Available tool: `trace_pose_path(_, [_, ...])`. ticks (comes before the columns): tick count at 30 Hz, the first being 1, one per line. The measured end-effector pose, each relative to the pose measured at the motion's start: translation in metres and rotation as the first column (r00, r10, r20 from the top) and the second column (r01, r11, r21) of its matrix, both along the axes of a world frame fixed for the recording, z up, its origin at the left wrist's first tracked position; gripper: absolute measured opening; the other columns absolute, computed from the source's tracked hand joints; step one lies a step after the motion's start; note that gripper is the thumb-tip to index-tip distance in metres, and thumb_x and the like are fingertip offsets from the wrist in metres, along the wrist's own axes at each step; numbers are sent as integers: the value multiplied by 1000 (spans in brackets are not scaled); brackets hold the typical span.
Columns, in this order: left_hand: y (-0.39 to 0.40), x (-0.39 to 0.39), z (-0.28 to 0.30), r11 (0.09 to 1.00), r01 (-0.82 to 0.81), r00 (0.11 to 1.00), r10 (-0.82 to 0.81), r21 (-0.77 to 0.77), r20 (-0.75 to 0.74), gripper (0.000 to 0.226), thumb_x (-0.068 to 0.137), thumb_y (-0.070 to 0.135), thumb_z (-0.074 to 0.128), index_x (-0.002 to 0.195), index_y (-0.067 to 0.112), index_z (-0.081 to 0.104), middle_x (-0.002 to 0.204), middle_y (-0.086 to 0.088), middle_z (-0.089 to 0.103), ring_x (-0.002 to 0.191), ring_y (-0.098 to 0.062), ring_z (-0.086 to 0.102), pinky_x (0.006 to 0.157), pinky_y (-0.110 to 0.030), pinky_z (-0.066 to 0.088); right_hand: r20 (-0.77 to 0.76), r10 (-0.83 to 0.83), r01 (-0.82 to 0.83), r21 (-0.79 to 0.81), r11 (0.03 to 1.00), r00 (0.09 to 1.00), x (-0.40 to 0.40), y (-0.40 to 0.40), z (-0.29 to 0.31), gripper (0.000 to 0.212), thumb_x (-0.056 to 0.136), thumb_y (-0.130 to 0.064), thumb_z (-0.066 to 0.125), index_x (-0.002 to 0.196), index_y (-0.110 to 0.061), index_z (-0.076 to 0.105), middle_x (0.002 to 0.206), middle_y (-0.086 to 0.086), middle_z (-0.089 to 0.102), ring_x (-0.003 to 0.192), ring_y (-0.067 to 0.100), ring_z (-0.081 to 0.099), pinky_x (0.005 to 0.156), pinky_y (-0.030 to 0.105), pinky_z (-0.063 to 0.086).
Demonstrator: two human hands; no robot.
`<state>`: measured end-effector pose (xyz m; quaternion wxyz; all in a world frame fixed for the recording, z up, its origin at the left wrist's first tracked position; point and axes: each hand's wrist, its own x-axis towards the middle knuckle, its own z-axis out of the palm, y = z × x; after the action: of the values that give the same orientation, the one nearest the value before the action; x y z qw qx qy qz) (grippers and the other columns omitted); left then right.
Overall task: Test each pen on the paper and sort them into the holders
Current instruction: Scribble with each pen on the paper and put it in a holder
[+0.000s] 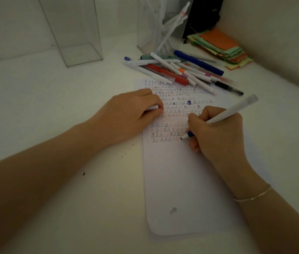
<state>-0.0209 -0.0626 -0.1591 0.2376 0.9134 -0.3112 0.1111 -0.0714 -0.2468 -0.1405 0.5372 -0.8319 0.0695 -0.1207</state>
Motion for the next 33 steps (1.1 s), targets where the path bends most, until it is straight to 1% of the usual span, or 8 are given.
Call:
trace_pose_path(14, [-1, -1, 2, 999, -22, 1000, 22, 30, 9, 26, 95, 38, 45, 107, 24, 63, 90, 14, 47, 70, -2, 42, 61, -15, 34, -23, 0, 0, 19, 1000, 1000, 1, -1, -1, 26, 81, -3, 63, 63, 13, 54, 43, 7, 59, 29, 10, 51, 35, 20, 46])
trace_pose_path(19, [0, -2, 8, 997, 10, 1000, -9, -81, 16, 26, 89, 37, 54, 111, 31, 66, 93, 9, 49, 64, 2, 43, 59, -9, 32, 52, -26, 29, -60, 998, 998, 1, 1, -2, 27, 82, -2, 60, 66, 16, 49, 61, 31, 55, 37, 12, 43, 35, 16, 38])
trace_pose_path(21, [-2, -3, 12, 982, 31, 998, -42, -189, -55, 24, 86, 24, 64, 109, 29, 68, 89, 8, 53, 64, 2, 46, 61, -7, 34, 42, -23, 22, 18, 1000, 999, 3, -3, -2, 29, 83, -7, 64, 66, 13, 51, 54, 18, 59, 33, 8, 44, 36, 17, 40])
trace_pose_path(24, [-9, -9, 18, 958, 37, 975, -97, -285, -198, 24, 81, 23, 69, 104, 31, 69, 81, 18, 60, 68, 5, 53, 65, -5, 36, 47, 22, -34, 280, 959, 999, 1, -7, 6, 23, 80, -15, 71, 65, -2, 58, 52, 1, 63, 38, 9, 54, 41, 18, 45])
trace_pose_path(26, [-12, -13, 20, 953, 12, 949, -106, -303, -296, 26, 80, 26, 70, 106, 31, 68, 77, 32, 57, 69, 17, 54, 67, 0, 36, 84, 76, -109, 507, 855, 994, 0, -8, 11, 12, 73, -17, 70, 66, -8, 66, 62, 3, 68, 51, 15, 64, 51, 22, 52])
trace_pose_path(29, [-13, -14, 22, 944, -1, 918, -130, -329, -375, 31, 80, 31, 69, 110, 32, 64, 72, 22, 68, 67, 12, 60, 68, 0, 37, 108, 145, -175, 762, 623, 984, 1, -8, 11, 25, 80, -13, 58, 59, -12, 72, 66, 7, 70, 61, 22, 70, 58, 29, 58])
trace_pose_path(31, [-13, -14, 22, 940, -28, 903, -122, -340, -412, 28, 78, 33, 70, 104, 31, 60, 72, 15, 71, 65, 4, 61, 67, -3, 38, 103, 172, -187, 781, 596, 980, 2, -8, 11, 36, 89, -5, 48, 61, -8, 70, 65, 10, 69, 57, 24, 69, 54, 29, 57])
trace_pose_path(33, [-14, -14, 21, 937, -45, 896, -116, -348, -428, 24, 77, 31, 72, 96, 25, 58, 71, 14, 72, 61, 1, 60, 63, -6, 40, 99, 184, -197, 731, 654, 978, 2, -6, 11, 30, 88, -3, 49, 63, -6, 66, 64, 13, 68, 53, 25, 67, 51, 28, 56])
